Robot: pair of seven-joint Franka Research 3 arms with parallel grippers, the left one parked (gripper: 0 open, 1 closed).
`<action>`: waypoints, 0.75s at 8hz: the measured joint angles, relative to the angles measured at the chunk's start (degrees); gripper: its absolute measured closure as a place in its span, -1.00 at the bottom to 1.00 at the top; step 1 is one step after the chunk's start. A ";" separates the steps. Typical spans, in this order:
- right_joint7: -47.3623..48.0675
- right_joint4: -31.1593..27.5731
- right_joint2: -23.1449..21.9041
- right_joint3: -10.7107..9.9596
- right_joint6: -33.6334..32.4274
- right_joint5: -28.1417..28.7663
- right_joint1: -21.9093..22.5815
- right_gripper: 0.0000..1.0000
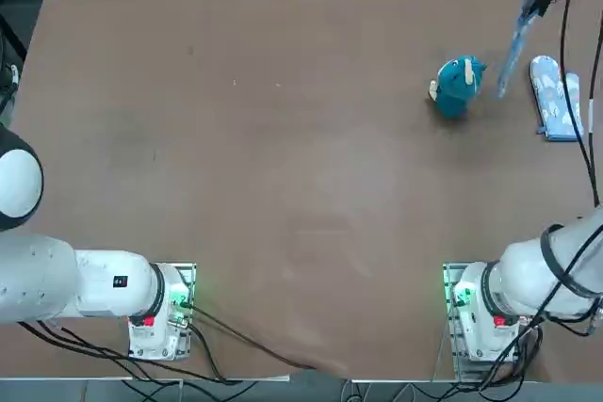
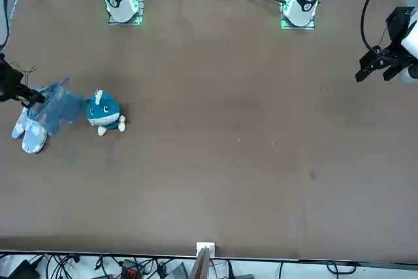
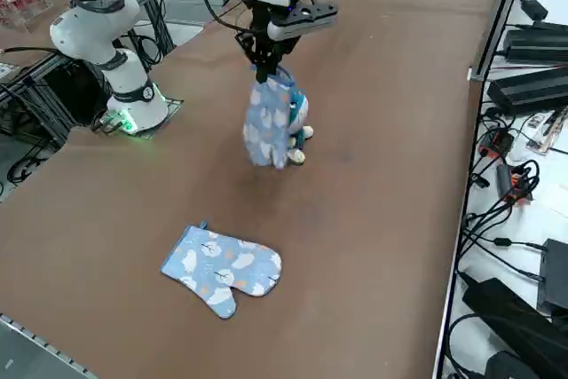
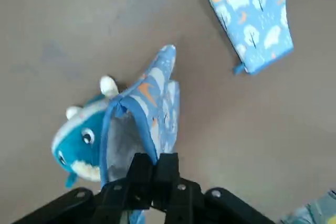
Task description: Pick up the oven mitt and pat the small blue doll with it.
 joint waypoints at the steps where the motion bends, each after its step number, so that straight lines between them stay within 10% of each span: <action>1: 0.00 -0.05 0.05 0.06 -1.99 -0.64 0.77 0.95; 6: 1.47 -0.91 1.38 0.15 -0.02 2.07 2.82 0.95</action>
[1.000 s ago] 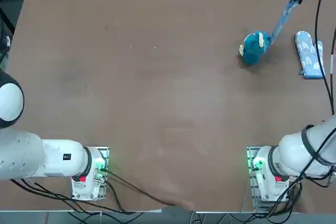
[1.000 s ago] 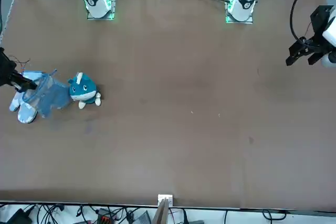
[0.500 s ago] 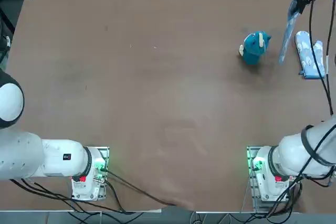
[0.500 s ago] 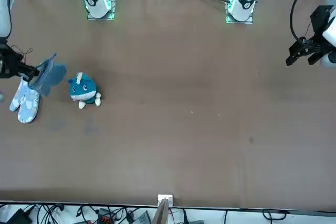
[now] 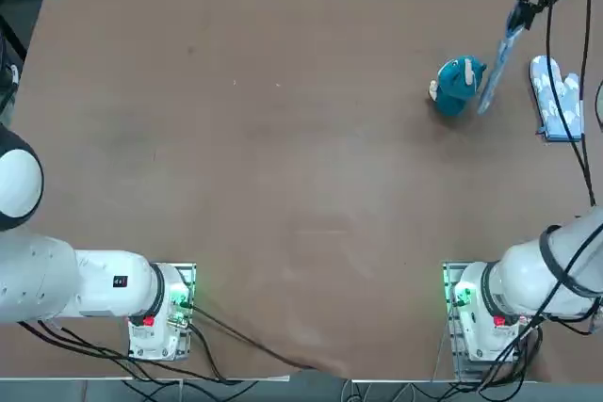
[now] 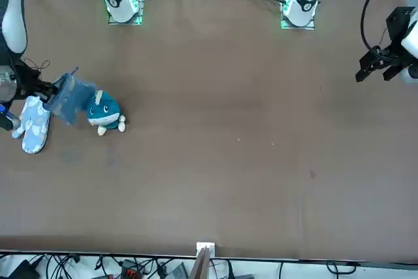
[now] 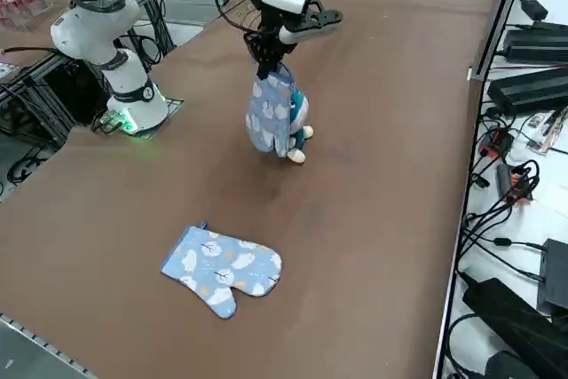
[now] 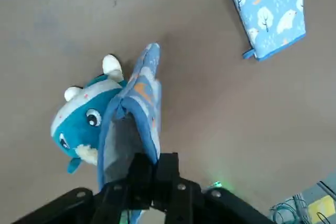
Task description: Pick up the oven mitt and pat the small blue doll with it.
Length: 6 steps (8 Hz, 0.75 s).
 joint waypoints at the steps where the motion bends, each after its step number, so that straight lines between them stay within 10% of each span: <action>1: 0.55 0.01 0.06 -0.09 1.98 2.11 0.03 0.95; 6: 0.28 0.32 0.10 -1.17 8.55 8.15 -5.39 0.95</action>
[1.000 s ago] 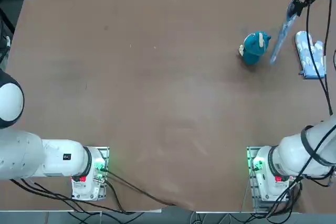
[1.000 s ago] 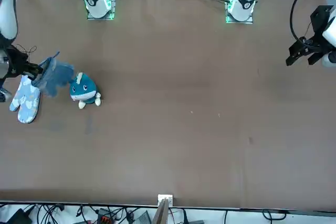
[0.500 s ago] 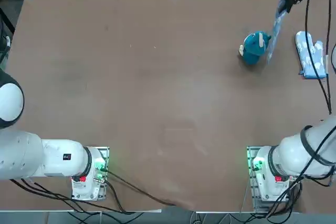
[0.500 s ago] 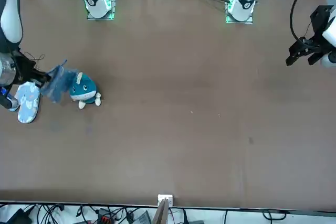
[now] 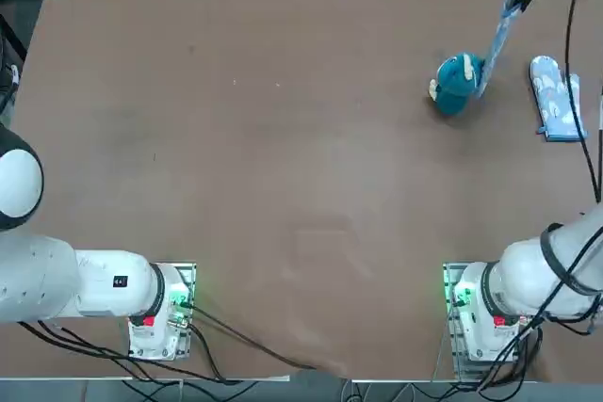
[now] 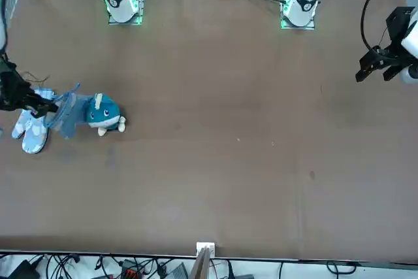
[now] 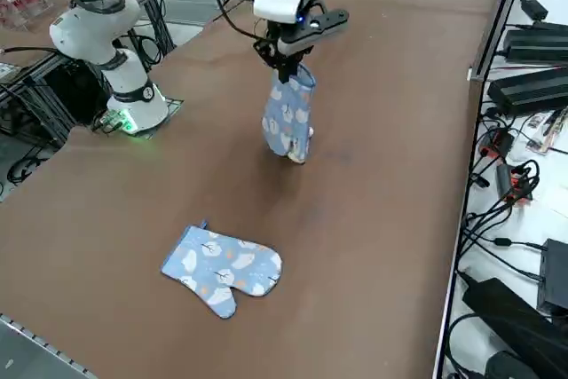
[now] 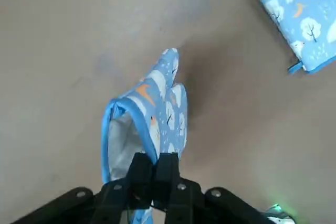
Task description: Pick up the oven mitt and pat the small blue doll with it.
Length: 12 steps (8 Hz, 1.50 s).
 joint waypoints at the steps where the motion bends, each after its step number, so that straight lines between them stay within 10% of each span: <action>1: -1.53 0.05 0.03 -0.03 1.10 -2.72 -1.20 0.95; 7: -17.81 -0.40 1.60 -0.13 4.84 -30.32 -6.36 0.95; 12: -35.00 -3.84 4.21 -0.39 19.73 -40.02 -18.75 0.95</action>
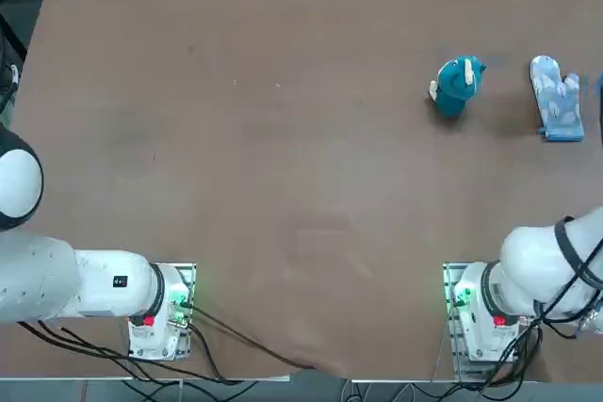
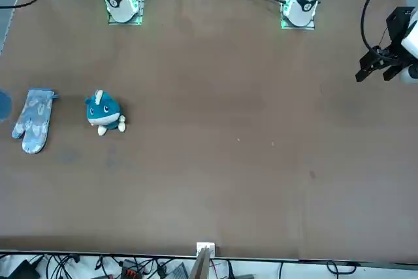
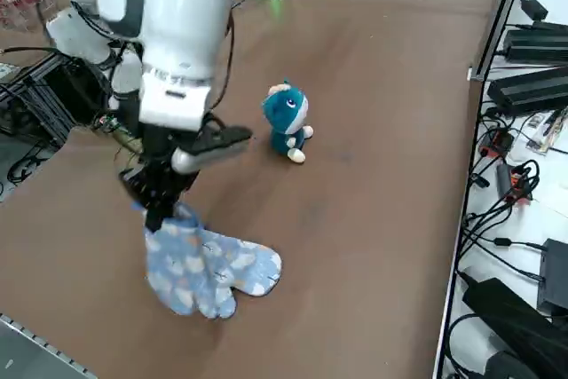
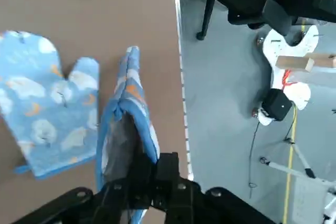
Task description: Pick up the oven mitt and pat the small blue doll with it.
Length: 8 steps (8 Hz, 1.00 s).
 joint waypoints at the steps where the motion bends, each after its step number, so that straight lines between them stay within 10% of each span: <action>1: -0.94 -0.31 0.69 0.01 0.78 -1.53 -0.93 0.95; 8: -0.67 -10.43 3.46 1.52 4.92 -3.19 0.25 0.95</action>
